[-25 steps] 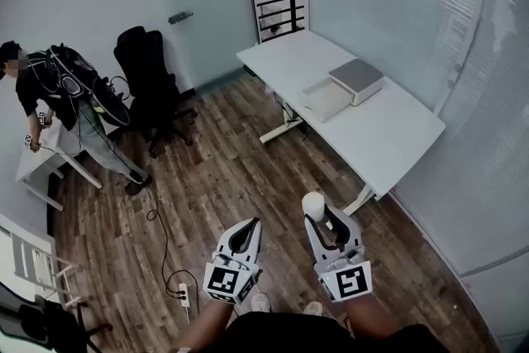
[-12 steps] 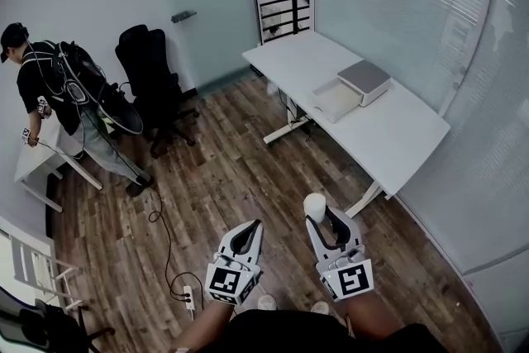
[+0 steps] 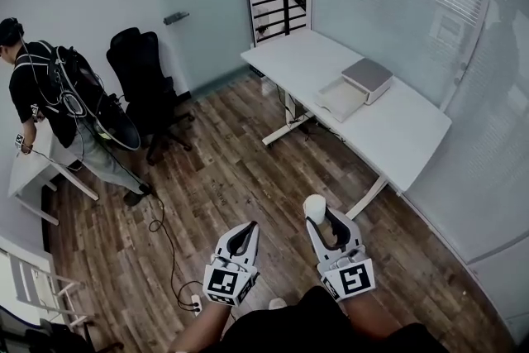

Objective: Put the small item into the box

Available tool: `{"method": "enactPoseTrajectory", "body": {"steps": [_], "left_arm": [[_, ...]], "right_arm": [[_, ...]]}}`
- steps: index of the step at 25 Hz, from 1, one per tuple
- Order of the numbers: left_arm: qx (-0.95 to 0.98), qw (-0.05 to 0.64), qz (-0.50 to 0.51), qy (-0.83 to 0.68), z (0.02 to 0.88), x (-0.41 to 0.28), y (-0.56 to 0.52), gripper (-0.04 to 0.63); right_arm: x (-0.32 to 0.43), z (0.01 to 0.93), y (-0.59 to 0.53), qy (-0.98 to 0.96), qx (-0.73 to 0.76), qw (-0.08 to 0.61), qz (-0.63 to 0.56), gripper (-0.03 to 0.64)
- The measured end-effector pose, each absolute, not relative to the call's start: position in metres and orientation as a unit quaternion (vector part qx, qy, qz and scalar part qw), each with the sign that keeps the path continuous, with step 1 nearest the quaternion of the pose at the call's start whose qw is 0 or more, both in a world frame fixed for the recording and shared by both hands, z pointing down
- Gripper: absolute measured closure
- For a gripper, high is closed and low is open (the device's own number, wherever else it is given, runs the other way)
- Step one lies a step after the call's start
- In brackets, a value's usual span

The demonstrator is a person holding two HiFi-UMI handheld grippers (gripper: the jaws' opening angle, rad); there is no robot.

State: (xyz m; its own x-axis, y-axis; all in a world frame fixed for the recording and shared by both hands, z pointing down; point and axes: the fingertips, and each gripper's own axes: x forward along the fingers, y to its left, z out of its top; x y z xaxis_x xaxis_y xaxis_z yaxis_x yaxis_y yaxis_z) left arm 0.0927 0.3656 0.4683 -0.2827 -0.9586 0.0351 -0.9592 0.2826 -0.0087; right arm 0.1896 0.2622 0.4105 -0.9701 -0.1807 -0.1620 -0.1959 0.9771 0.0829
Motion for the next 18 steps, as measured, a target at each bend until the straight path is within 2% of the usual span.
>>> {"method": "enactPoseTrajectory", "body": {"steps": [11,18], "left_arm": [[0.612,0.024,0.006,-0.790,0.481,0.056,0.326,0.583],[0.617,0.000,0.007,-0.787,0.467,0.026,0.273,0.583]], "right_arm": [[0.146,0.419,0.236,0.994,-0.066,0.067,0.057,0.457],[0.111,0.417,0.192,0.993,-0.061,0.057,0.087,0.456]]}}
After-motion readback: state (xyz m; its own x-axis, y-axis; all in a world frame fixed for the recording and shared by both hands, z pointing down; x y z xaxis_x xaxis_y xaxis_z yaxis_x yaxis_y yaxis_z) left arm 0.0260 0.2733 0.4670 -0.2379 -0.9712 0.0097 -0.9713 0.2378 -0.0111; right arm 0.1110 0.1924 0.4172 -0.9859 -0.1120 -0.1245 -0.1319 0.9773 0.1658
